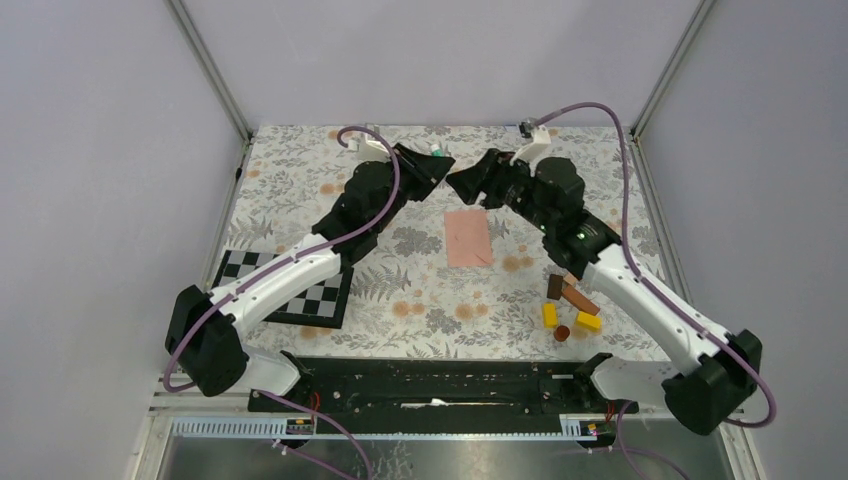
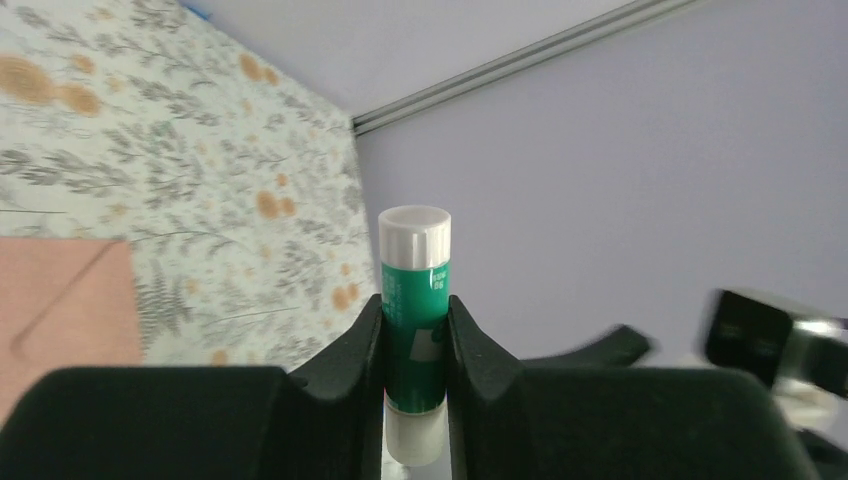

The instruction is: Place the letter into the envelope and seal it

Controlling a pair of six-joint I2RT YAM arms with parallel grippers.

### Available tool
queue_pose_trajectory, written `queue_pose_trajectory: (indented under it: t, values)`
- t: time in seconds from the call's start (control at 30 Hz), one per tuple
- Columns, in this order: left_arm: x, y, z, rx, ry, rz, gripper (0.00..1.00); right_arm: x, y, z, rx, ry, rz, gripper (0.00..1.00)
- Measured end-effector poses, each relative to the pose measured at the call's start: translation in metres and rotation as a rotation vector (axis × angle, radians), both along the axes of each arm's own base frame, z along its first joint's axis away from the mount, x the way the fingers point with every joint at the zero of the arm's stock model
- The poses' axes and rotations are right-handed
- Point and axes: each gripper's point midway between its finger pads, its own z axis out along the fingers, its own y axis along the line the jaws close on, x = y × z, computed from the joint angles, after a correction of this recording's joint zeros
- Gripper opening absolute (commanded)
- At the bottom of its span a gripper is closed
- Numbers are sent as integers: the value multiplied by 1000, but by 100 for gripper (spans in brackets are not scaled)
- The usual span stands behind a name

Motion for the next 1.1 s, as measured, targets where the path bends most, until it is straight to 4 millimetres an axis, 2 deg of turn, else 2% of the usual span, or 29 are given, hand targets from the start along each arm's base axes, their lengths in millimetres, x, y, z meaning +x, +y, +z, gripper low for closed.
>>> queue_pose_trajectory:
  t: [0.2, 0.33, 0.4, 0.5, 0.57, 0.63, 0.73, 0.87, 0.93, 1.03, 1.1]
  values:
    - [-1, 7, -44, 173, -15, -33, 0, -35, -36, 35, 27, -84, -54, 81]
    - [-1, 13, -59, 284, -35, -57, 0, -48, -57, 39, 8, -93, -109, 82]
    - [0, 18, -68, 347, -29, -61, 0, -46, -62, 27, -29, -62, -134, 82]
    - [0, 28, -90, 453, 5, -66, 0, -39, -64, -2, -105, 14, -161, 84]
    - [2, 33, -110, 520, 41, -76, 0, -33, -62, -31, -171, 89, -163, 87]
    - [3, 36, -144, 602, 105, -97, 0, -30, -60, -55, -223, 151, -161, 90]
    - [3, 40, -200, 721, 225, -138, 0, -28, -58, -79, -275, 215, -154, 92]
    - [-6, 48, -269, 846, 378, -190, 0, -26, -56, -100, -317, 271, -146, 95]
    - [-13, 52, -294, 895, 436, -210, 1, -26, -56, -105, -325, 285, -141, 95]
    - [-19, 57, -314, 950, 489, -225, 5, -29, -57, -113, -332, 306, -130, 95]
    - [-18, 55, -319, 978, 501, -225, 6, -30, -59, -118, -337, 319, -130, 95]
